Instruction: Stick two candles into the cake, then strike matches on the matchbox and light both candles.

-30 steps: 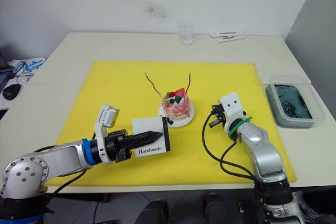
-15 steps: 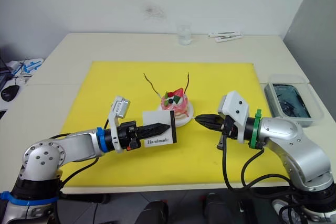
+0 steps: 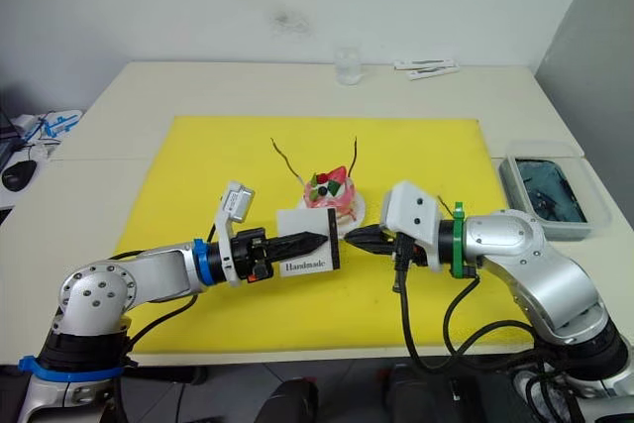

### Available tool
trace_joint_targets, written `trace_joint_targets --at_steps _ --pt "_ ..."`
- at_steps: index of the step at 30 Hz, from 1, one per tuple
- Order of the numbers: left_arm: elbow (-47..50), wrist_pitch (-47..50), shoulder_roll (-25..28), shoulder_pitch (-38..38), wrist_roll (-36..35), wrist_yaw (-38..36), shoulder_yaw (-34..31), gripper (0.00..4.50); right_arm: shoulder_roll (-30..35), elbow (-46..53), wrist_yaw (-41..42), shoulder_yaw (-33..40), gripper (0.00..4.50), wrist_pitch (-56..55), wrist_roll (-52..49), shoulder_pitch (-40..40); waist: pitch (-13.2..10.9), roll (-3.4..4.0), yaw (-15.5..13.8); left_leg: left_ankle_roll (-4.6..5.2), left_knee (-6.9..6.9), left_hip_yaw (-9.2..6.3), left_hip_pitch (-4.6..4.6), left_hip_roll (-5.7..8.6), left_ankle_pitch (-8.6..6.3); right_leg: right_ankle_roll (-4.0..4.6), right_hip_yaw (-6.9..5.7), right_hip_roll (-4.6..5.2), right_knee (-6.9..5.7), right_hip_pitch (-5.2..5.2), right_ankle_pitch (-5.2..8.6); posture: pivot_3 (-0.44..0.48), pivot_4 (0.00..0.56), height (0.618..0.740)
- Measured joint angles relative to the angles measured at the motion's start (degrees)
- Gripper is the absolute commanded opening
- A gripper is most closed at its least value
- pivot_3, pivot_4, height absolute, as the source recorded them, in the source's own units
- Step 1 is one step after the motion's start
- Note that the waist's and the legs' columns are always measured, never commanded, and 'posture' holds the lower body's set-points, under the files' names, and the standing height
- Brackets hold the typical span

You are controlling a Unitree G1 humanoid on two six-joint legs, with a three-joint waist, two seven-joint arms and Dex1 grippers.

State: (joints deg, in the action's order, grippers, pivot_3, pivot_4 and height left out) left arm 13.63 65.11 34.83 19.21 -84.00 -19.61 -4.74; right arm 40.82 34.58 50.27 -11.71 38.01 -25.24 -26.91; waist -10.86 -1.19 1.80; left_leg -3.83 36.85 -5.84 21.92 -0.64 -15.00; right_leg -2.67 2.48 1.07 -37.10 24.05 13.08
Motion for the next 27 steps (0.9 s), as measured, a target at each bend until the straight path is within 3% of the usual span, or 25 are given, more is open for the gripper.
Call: trace_joint_targets --at_steps 10,27 --pt "0.02 0.91 -0.4 -0.25 0.22 -0.66 0.01 0.0 -1.45 -5.72 1.08 -3.36 0.02 -2.67 4.55 -6.03 0.0 0.0 -0.01 0.0 0.02 -0.01 0.0 0.0 0.0 0.0 0.0 0.0 -0.01 0.0 -0.01 0.0 0.15 0.74" --pt "0.0 1.06 -0.62 -0.2 1.28 -1.93 0.01 0.0 -1.26 -5.56 3.87 -5.78 0.02 -2.66 7.02 -6.1 0.0 0.0 -0.01 0.0 0.03 -0.01 0.0 0.0 0.0 0.0 0.0 0.0 -0.02 0.0 -0.01 0.0 0.15 0.74"
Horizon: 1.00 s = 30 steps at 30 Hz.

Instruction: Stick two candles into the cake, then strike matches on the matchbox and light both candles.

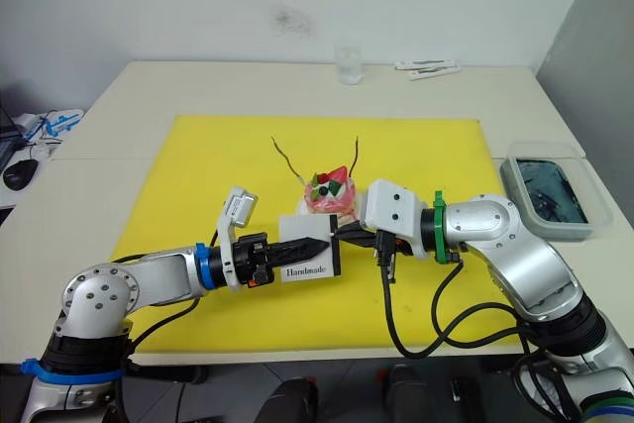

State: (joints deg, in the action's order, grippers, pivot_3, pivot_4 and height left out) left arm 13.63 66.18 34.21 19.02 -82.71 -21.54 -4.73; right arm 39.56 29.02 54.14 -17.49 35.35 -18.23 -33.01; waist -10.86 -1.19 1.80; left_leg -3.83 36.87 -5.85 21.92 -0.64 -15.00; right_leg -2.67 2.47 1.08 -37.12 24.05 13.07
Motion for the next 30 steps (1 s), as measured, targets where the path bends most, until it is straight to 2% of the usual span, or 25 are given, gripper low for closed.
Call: trace_joint_targets --at_steps 30 --pt "0.0 0.88 -0.23 0.06 0.15 0.67 -0.05 0.0 2.14 -1.69 5.01 -3.16 0.02 -6.67 5.83 2.79 0.0 0.0 -0.01 0.0 0.0 0.0 0.0 0.0 0.0 0.0 0.0 0.01 0.0 -0.01 0.0 0.0 0.15 0.74"
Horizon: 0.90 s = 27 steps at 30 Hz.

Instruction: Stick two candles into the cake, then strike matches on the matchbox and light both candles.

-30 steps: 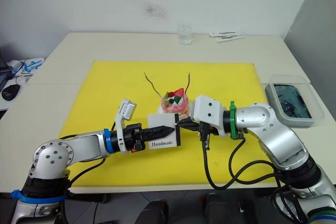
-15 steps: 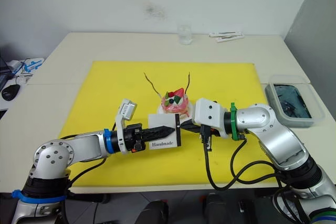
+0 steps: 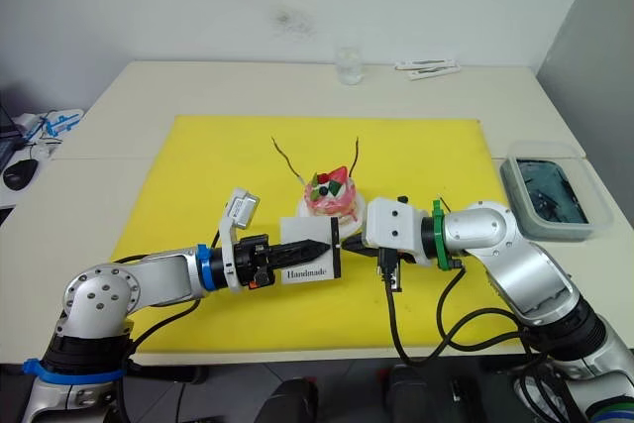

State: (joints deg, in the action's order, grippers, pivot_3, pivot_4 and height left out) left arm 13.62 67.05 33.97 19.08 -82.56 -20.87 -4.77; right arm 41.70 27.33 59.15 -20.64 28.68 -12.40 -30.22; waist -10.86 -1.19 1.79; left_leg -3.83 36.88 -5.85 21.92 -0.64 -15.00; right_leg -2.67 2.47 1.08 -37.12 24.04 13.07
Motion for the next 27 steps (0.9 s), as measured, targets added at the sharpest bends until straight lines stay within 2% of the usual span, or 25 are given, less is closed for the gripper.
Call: trace_joint_targets --at_steps 5,10,18,27 --pt "-1.62 -1.32 -0.89 3.28 -0.79 0.82 -3.06 0.0 3.94 3.67 4.68 -2.04 0.02 -0.01 -0.59 3.81 0.0 0.0 -0.09 0.0 0.02 -0.04 0.0 0.01 0.0 0.0 -0.04 0.0 -0.02 0.0 0.0 0.0 0.15 0.74" --pt "-2.39 -0.98 0.5 1.99 -1.3 1.17 -5.71 0.0 3.56 5.33 4.28 0.14 0.02 2.87 -3.26 4.06 0.0 0.0 0.27 0.0 0.04 0.04 -0.05 0.01 0.0 -0.05 0.03 0.0 -0.03 -0.01 -0.03 0.0 0.15 0.74" --pt "1.84 -1.41 -0.05 -0.84 3.16 -0.7 -2.92 0.0 2.05 3.45 1.37 5.5 0.02 8.02 -6.36 -0.55 0.0 0.0 -0.15 0.0 0.06 -0.01 -0.02 0.02 0.0 -0.04 -0.01 0.0 -0.01 -0.04 -0.04 0.0 0.15 0.74" --pt "2.62 -2.74 -2.11 -0.69 8.04 -3.59 0.04 0.0 0.15 2.7 -2.87 5.89 0.02 11.93 -6.7 -2.08 0.0 0.0 -0.09 0.0 0.05 0.01 0.0 0.02 0.0 -0.02 0.0 0.0 0.0 -0.02 -0.04 0.0 0.15 0.74"
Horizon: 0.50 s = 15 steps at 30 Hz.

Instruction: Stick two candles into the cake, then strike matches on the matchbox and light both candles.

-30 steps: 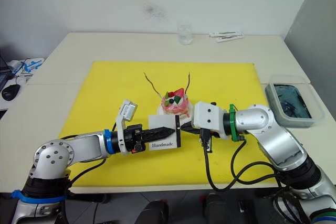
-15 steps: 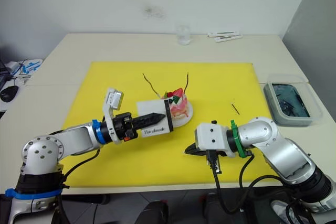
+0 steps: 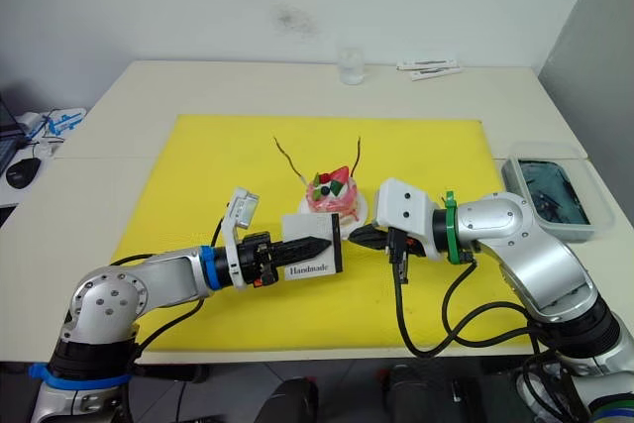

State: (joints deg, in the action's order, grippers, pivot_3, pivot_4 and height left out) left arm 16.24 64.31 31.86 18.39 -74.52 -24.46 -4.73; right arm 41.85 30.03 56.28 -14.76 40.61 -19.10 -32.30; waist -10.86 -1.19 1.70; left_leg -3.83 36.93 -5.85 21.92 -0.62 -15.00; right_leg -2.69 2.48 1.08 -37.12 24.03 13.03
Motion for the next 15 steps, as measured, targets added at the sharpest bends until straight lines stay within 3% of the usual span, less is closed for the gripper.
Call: trace_joint_targets --at_steps 15 --pt "-0.52 0.31 -0.7 1.95 1.76 -2.45 0.38 0.0 -0.99 0.36 -1.93 -1.57 0.02 1.42 0.35 -0.38 0.0 0.0 0.05 0.0 0.01 0.0 -0.01 0.0 0.0 -0.01 0.0 0.0 -0.01 0.0 0.0 0.0 0.15 0.74"
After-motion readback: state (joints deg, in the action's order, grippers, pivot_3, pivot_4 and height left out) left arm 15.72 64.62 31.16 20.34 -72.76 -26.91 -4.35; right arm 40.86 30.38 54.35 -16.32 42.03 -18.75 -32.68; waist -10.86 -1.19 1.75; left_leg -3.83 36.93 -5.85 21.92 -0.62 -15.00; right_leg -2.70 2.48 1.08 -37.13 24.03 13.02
